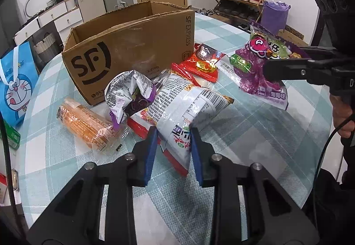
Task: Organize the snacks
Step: 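Grasp the white-red chip bag with the left tool while the right tool holds the purple bag, then carry the white chip bag with the left tool while the right tool carries the purple bag over the box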
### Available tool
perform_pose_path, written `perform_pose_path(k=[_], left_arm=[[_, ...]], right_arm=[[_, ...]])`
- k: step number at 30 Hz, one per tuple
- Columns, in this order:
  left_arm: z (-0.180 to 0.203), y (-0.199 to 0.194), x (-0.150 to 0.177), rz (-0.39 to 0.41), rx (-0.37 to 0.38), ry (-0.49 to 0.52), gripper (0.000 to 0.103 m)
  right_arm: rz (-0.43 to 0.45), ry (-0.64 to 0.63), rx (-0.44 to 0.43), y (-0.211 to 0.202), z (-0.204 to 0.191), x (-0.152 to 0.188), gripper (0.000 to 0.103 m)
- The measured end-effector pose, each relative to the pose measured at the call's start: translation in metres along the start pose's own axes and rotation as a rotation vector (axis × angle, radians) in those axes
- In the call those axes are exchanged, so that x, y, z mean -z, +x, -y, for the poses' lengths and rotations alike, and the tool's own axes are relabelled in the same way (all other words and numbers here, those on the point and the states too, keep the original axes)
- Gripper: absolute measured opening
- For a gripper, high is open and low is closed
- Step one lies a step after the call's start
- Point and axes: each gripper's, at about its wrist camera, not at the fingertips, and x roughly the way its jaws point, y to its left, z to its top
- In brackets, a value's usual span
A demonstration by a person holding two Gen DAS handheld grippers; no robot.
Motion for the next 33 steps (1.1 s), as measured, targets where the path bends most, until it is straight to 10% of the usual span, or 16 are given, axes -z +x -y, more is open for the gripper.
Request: perform_pose_path(k=[8,16,26,30,33], left_arm=[[-0.002,-0.008,0.002,-0.002,0.001,0.009,0.027],[0.004,-0.014,-0.009,0.04,0.007,0.071,0.078],[0.007,0.014,-0.015,-0.02,-0.015,0.094,0.078],[0.01,0.015,-0.011,-0.016,-0.022,0.092,0.047],[0.008,0.007,-0.007,-0.009,0.01,0.075,0.043]], right_arm=[[0.001,0.002,0.001,-0.001,0.001,0.0,0.049],[-0.004,0.006,0.01,-0.001,0.005,0.001,0.049],[-0.008,0.018,0.015,0.0,0.009,0.002,0.049],[-0.013,0.019,0.018,0.0,0.008,0.003,0.049],[-0.007,0.017,0.015,0.0,0.008,0.002,0.049]])
